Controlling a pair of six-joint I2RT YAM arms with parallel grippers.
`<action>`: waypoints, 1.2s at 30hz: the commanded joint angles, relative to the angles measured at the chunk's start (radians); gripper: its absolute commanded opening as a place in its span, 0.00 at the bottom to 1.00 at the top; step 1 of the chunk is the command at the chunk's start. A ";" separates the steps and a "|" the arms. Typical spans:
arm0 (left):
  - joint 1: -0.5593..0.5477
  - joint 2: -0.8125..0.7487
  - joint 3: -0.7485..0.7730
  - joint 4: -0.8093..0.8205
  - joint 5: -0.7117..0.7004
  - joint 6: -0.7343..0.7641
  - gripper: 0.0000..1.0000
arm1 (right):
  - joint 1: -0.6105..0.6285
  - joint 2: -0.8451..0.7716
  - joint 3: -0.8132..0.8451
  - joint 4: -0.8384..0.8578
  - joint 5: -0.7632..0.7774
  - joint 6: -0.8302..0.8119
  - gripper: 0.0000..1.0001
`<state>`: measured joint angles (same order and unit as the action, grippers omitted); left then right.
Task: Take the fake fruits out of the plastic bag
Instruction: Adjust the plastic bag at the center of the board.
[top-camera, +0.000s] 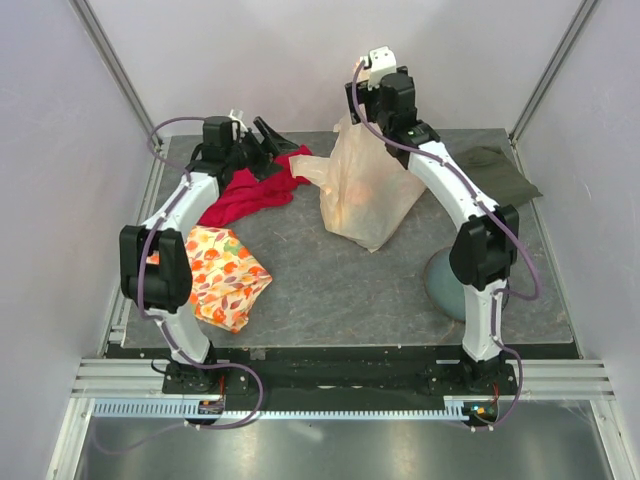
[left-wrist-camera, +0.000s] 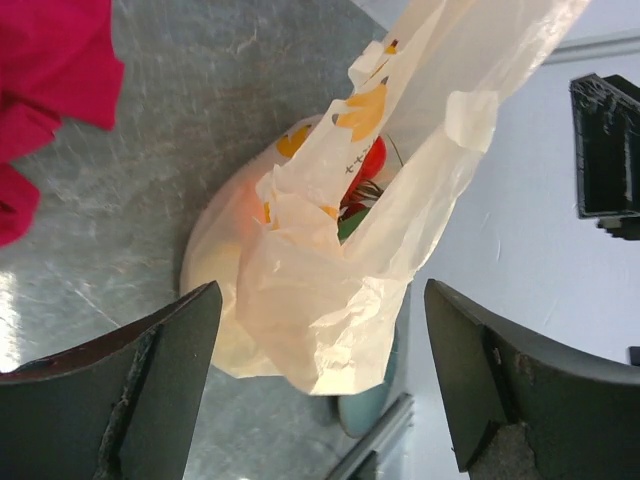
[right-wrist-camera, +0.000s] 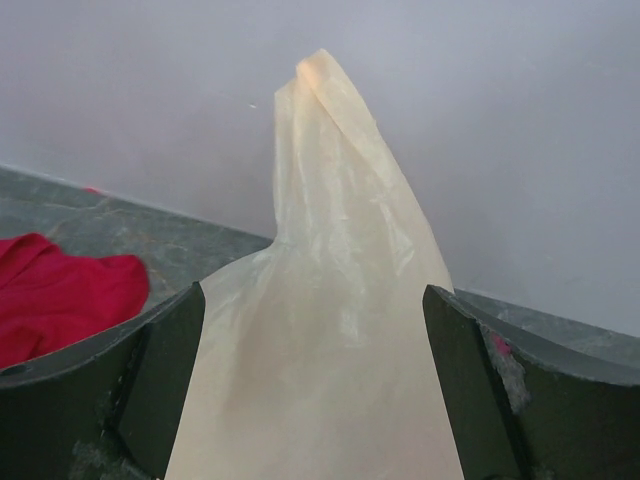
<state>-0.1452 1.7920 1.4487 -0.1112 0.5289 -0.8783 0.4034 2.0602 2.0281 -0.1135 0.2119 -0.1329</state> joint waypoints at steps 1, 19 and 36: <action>-0.057 0.036 0.076 -0.054 -0.067 -0.146 0.88 | 0.012 0.077 0.060 0.092 0.138 -0.062 0.98; -0.034 0.230 0.595 0.073 -0.073 0.233 0.02 | -0.054 0.205 0.394 0.153 -0.009 -0.129 0.00; -0.037 -0.138 0.234 -0.360 0.226 0.654 0.01 | -0.107 -0.555 -0.725 0.135 -0.017 -0.056 0.00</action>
<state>-0.2035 1.8706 2.0209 -0.2821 0.6853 -0.3946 0.3115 1.7432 1.6512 0.0437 0.1680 -0.2428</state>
